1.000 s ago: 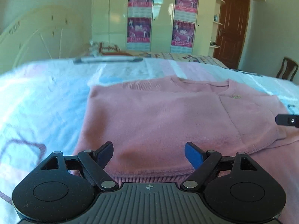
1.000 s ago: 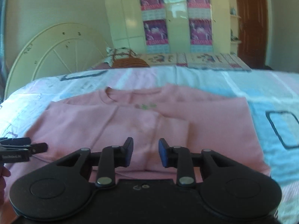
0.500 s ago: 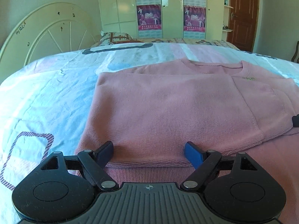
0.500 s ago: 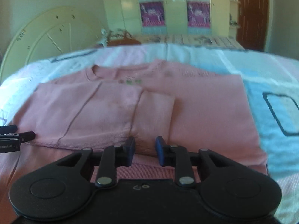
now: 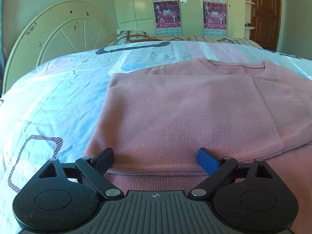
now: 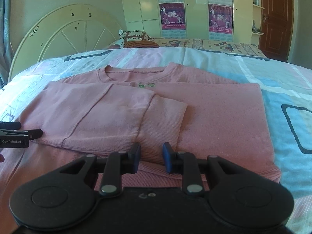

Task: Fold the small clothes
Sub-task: 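Move both grippers to the sweatshirt hem and close on it, then lift the hem with both grippers and fold it toward the collar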

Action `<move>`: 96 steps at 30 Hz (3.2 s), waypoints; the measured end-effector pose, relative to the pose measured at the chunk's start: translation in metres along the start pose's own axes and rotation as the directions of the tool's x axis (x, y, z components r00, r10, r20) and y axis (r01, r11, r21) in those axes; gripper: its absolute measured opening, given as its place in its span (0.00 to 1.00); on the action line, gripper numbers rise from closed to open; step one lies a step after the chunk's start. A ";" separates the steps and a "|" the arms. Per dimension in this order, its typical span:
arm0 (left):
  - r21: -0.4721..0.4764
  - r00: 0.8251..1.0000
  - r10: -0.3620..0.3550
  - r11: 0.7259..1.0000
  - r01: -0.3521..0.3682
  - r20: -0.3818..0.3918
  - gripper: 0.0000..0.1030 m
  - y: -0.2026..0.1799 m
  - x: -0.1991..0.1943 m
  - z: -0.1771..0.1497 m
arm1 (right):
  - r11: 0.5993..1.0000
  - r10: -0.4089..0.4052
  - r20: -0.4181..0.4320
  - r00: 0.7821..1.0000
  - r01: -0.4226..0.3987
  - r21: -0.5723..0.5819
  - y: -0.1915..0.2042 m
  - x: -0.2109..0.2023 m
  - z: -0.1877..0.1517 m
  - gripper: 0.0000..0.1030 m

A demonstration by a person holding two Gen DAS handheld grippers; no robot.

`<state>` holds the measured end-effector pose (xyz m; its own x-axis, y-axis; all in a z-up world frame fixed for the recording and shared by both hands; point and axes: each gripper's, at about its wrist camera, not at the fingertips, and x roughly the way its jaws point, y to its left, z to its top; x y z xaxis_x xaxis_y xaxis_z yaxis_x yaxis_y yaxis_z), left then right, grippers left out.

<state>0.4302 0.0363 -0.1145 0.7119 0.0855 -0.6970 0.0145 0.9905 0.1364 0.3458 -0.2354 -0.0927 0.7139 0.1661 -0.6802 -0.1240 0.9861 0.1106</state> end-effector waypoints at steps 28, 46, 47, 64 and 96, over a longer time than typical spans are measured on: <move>-0.178 0.954 -0.283 0.948 0.263 -0.100 0.59 0.128 -0.190 -0.189 | 0.884 0.057 -0.070 0.996 -0.018 0.466 -0.091 -0.216 -0.166 0.39; -0.414 0.860 -0.509 0.786 0.458 -0.015 0.05 0.139 -0.191 -0.228 | 0.774 0.255 -0.030 0.966 -0.186 0.605 -0.071 -0.228 -0.230 0.11; -0.409 0.869 -0.494 0.797 0.445 -0.018 0.03 0.140 -0.192 -0.227 | 0.787 0.245 -0.035 0.969 -0.178 0.591 -0.069 -0.227 -0.229 0.10; -0.485 0.861 -0.452 0.714 0.506 0.233 0.03 0.176 -0.219 -0.193 | 0.859 0.199 0.145 0.969 -0.243 0.451 -0.068 -0.263 -0.158 0.09; -0.542 0.899 -0.414 0.726 0.423 0.146 0.04 0.098 0.117 0.091 | 0.815 0.132 0.092 0.987 -0.161 0.557 -0.176 0.059 0.077 0.20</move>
<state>0.5785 0.1340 -0.1184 0.7363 -0.3487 -0.5799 -0.0692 0.8137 -0.5771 0.4629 -0.3991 -0.0963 0.7518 0.2942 -0.5901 0.1683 0.7797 0.6031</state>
